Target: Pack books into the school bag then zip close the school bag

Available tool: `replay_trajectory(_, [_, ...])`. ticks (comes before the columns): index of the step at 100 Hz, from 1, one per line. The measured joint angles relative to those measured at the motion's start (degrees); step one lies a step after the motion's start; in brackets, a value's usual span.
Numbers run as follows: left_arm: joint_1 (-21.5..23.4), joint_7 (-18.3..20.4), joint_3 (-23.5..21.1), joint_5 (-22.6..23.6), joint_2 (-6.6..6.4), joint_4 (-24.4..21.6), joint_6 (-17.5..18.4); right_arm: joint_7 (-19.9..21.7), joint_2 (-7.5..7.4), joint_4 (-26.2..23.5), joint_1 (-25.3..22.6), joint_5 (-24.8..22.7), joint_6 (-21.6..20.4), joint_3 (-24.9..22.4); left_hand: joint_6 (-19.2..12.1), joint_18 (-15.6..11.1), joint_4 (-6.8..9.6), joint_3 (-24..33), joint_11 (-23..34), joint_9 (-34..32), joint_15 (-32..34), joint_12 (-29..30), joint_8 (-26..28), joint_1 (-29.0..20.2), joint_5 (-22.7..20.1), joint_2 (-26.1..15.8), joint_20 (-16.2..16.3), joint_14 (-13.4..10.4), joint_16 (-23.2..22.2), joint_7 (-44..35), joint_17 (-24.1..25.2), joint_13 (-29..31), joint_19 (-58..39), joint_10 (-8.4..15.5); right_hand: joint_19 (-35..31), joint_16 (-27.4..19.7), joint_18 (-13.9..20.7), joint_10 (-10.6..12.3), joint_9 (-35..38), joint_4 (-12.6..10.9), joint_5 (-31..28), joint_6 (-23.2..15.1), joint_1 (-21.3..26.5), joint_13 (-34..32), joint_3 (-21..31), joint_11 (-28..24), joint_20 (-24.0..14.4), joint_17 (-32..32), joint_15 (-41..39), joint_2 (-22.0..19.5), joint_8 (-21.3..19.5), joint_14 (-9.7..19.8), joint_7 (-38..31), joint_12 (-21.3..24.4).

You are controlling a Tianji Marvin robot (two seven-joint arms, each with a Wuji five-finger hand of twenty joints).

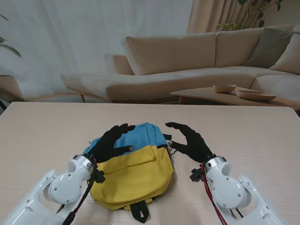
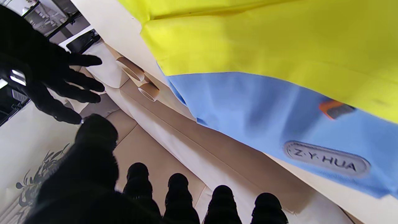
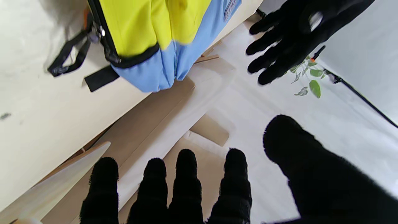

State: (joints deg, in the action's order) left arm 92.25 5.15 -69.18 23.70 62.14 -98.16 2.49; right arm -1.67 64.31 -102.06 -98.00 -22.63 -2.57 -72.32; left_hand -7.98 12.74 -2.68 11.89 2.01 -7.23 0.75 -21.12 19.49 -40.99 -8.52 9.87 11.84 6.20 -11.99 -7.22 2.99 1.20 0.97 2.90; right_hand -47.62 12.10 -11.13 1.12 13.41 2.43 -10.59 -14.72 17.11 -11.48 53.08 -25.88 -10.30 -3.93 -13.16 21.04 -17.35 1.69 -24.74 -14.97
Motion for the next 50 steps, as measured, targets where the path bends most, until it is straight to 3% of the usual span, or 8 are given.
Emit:
replay_trajectory(10, [-0.6, -1.4, 0.9, -2.2, 0.62, 1.1, 0.2, -0.5, -0.23, 0.0, -1.2, -0.4, -1.1, 0.7, -0.1, 0.0, 0.0, 0.0, 0.0, 0.0, 0.0, 0.5, -0.7, 0.0, 0.0, 0.0, -0.6, 0.0, 0.2, 0.4, 0.0, 0.0, 0.0, 0.0, 5.1, -1.3, 1.3, 1.3, -1.0, -0.9, 2.7, -1.1, 0.0, 2.3, -1.2, 6.1, 1.9, -1.2, 3.8, -1.1, 1.8, 1.3, 2.1, 2.9])
replay_trajectory(20, [-0.6, -2.3, 1.0, -2.8, 1.07, 1.6, 1.2, -2.7, -0.14, 0.5, -1.7, -0.2, -2.6, 1.5, -0.2, 0.0, 0.0, 0.0, 0.0, 0.0, 0.0, 0.5, -0.7, 0.0, 0.0, 0.0, -0.6, 0.0, 0.2, 0.3, 0.0, 0.0, 0.0, 0.0, 7.8, -1.3, 1.7, 1.7, -1.0, -0.9, 2.7, -1.1, 0.0, 2.7, -1.7, 8.8, 1.9, -1.4, 5.1, -1.2, 2.0, 1.5, 3.8, 3.8])
replay_trajectory(29, [-0.3, -2.4, 0.9, -3.5, 1.29, 1.6, 1.8, -4.5, 0.25, 1.4, -1.8, 0.8, -4.2, 1.8, -0.3, 0.0, 0.0, 0.0, 0.0, 0.0, 0.0, 0.5, -0.7, 0.0, 0.0, 0.0, -0.6, 0.0, 0.2, -0.3, 0.0, 0.0, 0.0, 0.0, 8.5, -1.3, 1.7, 1.7, -1.0, -0.9, 2.7, -1.1, 0.0, 2.7, -1.7, 8.8, 1.9, -1.4, 5.6, -1.2, 1.2, 1.6, 3.9, 3.9])
replay_trajectory(50, [0.9, -2.7, 0.1, -3.4, 1.42, 1.1, 3.0, -4.5, 0.98, 1.7, -3.4, 3.7, -5.8, 0.0, -0.9, 0.0, 0.0, 0.1, 0.0, 0.0, 0.0, -0.2, -0.7, 0.1, 0.0, 0.0, -0.6, 0.0, -0.7, -1.9, 0.0, 0.0, 0.0, 0.0, 8.6, -1.3, 1.7, 1.8, -1.0, -0.9, 2.7, -1.2, 0.0, 2.7, -1.7, 8.8, 1.2, -1.4, 5.6, -1.2, 0.4, 1.6, 3.8, 3.9])
